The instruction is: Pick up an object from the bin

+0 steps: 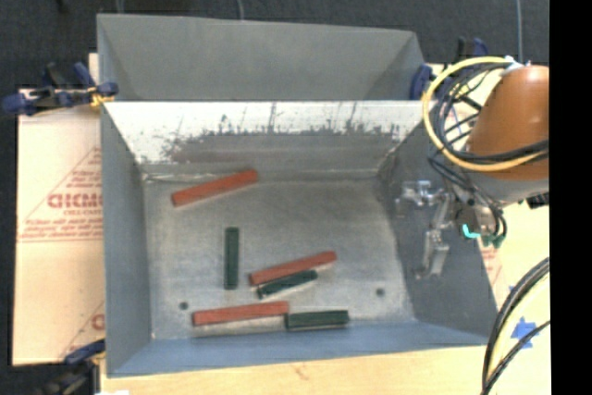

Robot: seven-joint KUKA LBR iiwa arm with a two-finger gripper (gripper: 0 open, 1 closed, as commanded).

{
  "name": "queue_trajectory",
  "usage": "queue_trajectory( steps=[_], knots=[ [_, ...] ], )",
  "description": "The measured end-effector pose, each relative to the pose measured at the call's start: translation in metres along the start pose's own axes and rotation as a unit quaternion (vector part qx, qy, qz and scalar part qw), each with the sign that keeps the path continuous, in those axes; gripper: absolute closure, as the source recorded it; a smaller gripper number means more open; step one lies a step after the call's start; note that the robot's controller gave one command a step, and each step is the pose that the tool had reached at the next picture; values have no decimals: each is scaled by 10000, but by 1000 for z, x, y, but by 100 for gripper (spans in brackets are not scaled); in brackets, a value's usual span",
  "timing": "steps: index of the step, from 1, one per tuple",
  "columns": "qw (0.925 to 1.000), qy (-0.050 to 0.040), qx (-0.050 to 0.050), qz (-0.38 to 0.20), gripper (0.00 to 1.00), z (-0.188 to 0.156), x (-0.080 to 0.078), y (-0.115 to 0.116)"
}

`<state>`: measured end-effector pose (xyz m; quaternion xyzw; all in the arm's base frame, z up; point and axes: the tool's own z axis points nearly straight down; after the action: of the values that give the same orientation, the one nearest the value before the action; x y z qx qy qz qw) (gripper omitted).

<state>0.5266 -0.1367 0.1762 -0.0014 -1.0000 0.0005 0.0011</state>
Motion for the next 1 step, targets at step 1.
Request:
queue_trajectory(
  steps=[1],
  knots=[
    [10000, -32, 6, -16, 0, -3, -2, 0]
  ],
)
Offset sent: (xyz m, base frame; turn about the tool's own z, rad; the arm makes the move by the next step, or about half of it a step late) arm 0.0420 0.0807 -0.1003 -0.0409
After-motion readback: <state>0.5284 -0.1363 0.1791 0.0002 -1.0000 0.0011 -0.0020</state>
